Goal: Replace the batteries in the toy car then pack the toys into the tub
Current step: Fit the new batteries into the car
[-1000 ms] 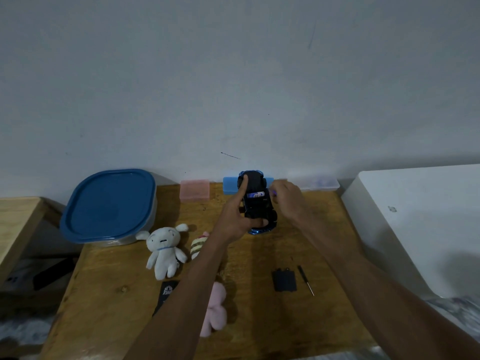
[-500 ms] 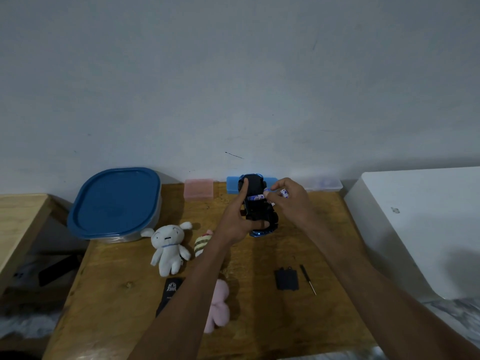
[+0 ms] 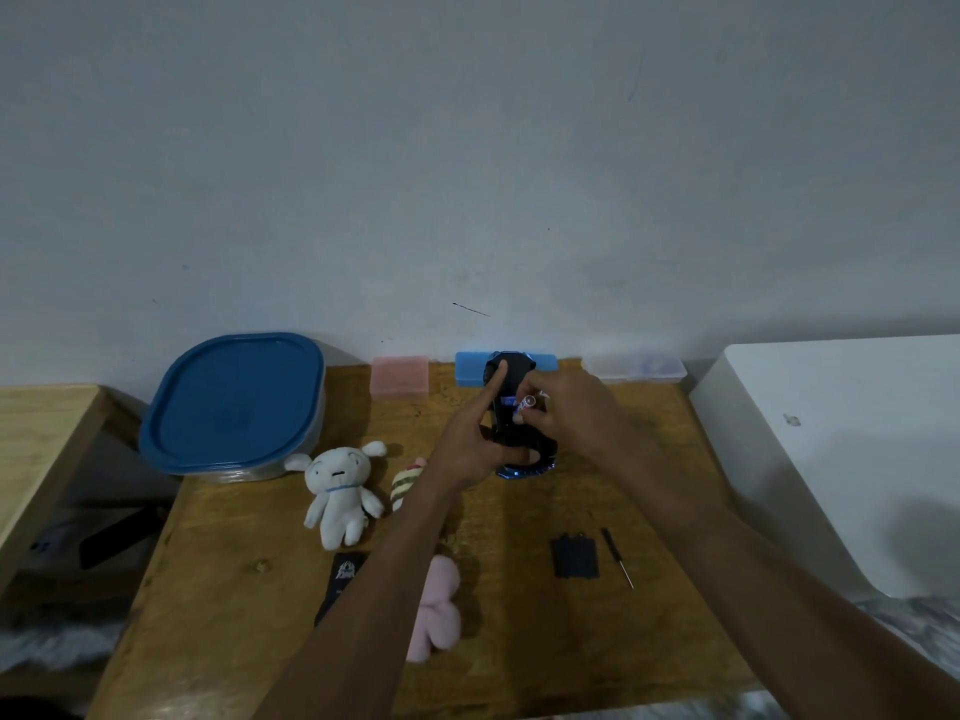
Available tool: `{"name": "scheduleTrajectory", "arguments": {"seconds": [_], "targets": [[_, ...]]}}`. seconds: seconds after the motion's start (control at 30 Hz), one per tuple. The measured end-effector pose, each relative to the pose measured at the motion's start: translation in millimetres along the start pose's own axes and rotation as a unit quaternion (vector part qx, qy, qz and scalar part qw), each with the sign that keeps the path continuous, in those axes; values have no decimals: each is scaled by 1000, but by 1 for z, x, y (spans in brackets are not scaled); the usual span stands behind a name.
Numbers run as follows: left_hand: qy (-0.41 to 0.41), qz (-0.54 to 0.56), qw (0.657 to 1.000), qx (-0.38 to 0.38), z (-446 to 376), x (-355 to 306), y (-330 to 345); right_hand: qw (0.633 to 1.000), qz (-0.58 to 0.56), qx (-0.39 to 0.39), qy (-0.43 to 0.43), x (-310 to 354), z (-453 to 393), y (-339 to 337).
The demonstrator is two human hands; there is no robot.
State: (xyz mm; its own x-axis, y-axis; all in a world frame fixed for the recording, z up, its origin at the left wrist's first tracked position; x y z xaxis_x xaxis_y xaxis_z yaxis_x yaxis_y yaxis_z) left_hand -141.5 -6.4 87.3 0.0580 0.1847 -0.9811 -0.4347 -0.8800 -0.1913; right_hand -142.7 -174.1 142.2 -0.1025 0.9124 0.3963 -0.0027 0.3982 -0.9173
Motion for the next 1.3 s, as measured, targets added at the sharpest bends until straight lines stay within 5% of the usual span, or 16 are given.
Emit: {"name": "scheduleTrajectory", "arguments": {"seconds": [0.37, 0.57, 1.03, 1.3], "targets": [[-51, 86, 995, 14, 9, 2, -6, 990, 20, -77, -119, -1, 5, 5], [-46, 89, 995, 29, 13, -1, -1, 986, 24, -25, -164, 0, 2, 8], [-47, 87, 995, 25, 7, -13, -3, 984, 59, -68, -151, -12, 8, 11], [-48, 87, 995, 27, 6, -13, -8, 997, -43, 20, -62, -11, 5, 5]]}}
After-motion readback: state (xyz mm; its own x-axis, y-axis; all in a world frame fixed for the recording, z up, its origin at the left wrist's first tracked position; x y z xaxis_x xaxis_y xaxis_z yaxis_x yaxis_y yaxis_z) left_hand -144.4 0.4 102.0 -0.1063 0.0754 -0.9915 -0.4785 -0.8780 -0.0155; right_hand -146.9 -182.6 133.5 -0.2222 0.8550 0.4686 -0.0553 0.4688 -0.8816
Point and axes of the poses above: each hand's wrist, its own z-axis away from the middle knuckle, its own y-axis out of the palm, x = y × z, the point moved 1 cm from there along -z, towards the middle knuckle, and after that the axes turned 6 degrees about y, right-handed, at the moved point
